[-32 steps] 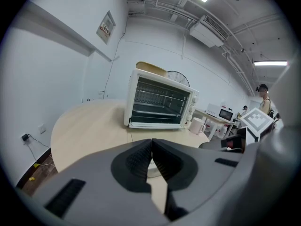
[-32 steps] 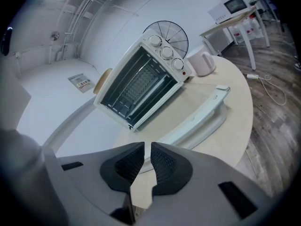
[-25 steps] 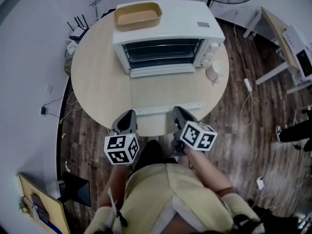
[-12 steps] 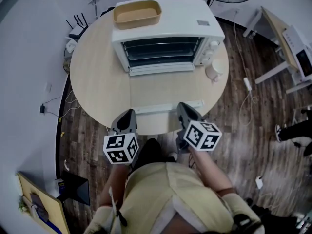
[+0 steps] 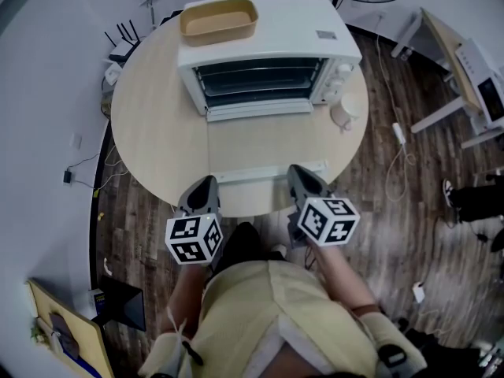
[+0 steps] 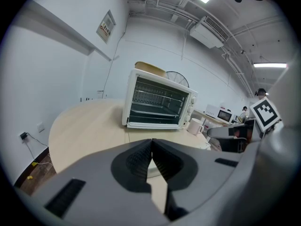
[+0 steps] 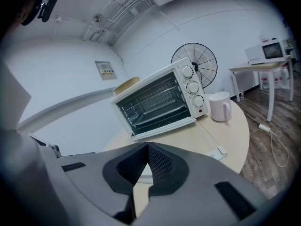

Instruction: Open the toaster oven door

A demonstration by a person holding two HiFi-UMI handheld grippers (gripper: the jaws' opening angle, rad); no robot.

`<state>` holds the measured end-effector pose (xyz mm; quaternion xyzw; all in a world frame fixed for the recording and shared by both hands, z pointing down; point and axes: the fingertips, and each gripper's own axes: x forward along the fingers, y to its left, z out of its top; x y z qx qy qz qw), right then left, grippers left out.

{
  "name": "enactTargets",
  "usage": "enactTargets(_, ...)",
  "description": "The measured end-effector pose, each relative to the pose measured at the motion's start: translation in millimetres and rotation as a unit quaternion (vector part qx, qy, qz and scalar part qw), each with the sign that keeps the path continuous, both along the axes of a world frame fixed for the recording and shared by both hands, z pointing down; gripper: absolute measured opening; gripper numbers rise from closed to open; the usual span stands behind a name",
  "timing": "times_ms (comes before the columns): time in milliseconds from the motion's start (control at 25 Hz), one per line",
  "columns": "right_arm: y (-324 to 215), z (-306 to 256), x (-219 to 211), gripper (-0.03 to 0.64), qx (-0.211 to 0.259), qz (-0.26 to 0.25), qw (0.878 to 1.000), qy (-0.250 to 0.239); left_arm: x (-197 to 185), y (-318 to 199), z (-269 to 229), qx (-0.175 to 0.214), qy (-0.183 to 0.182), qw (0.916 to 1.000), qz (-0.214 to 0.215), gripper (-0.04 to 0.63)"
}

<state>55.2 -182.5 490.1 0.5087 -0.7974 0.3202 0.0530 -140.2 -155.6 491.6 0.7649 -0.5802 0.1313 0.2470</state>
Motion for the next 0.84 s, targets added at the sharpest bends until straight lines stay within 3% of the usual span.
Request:
enactTargets(360, -2.6, -2.1, 1.6, 0.003, 0.002, 0.001, 1.0, -0.011, -0.5, 0.4, 0.6, -0.003, -0.005, 1.0, 0.004, 0.003)
enactTargets(840, -5.0, -1.4, -3.3, 0.002, 0.01, -0.02, 1.0, 0.008, 1.7, -1.6, 1.6, 0.0, -0.005, 1.0, 0.007, 0.003)
